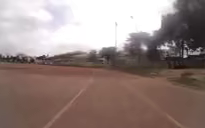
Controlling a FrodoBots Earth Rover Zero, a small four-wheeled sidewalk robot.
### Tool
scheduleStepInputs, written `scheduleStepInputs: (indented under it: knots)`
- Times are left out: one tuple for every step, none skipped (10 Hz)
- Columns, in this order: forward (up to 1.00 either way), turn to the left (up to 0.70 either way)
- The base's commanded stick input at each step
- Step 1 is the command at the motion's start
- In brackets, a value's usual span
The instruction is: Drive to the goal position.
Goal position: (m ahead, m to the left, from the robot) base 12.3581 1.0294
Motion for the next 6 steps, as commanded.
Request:
scheduleStepInputs:
  knots:
    - [0.85,0.00]
    - [0.85,0.00]
    - [0.85,0.00]
    - [0.85,0.00]
    - [0.85,0.00]
    - [0.85,0.00]
